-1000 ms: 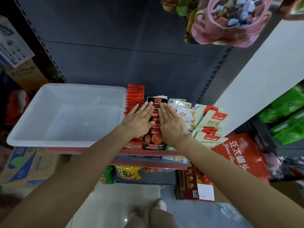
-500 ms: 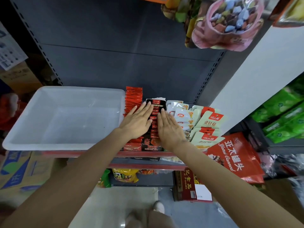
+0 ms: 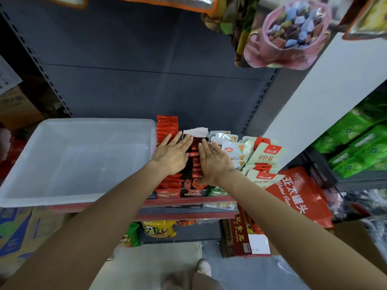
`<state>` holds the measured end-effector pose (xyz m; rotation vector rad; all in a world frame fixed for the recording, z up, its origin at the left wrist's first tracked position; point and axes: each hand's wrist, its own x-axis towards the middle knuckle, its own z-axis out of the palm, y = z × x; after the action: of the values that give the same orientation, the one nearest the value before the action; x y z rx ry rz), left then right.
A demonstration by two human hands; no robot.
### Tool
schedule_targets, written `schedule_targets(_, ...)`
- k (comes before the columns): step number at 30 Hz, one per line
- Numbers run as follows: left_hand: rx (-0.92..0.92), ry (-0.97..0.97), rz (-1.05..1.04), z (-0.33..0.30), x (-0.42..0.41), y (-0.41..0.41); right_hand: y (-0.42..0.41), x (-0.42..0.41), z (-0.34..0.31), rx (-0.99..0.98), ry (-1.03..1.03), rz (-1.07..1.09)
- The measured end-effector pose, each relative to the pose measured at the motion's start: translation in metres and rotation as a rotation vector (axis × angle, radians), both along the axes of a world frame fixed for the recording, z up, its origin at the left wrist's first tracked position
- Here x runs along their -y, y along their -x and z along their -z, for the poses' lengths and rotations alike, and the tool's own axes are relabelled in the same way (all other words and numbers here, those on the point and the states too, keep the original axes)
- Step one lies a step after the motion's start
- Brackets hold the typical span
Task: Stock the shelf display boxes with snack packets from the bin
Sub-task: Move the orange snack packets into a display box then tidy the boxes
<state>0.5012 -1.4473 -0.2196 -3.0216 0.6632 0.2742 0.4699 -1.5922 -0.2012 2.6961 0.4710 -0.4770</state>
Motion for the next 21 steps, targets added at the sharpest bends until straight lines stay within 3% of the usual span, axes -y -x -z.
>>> schedule_targets(7,-0.019,0.123,-0.031,-0.005,0.011,-0.001,0.005,0.0,-0.003,-0.006,-0.044,0.018)
schedule_targets(13,-0.044,0.499,-0.044,-0.013,0.027,0.014,0.014,0.037,-0.032,0.177,-0.348,0.076)
schedule_targets(21,-0.163,0.232,-0.062,-0.002,0.048,0.025,0.016,0.068,-0.025,0.159,-0.379,0.151)
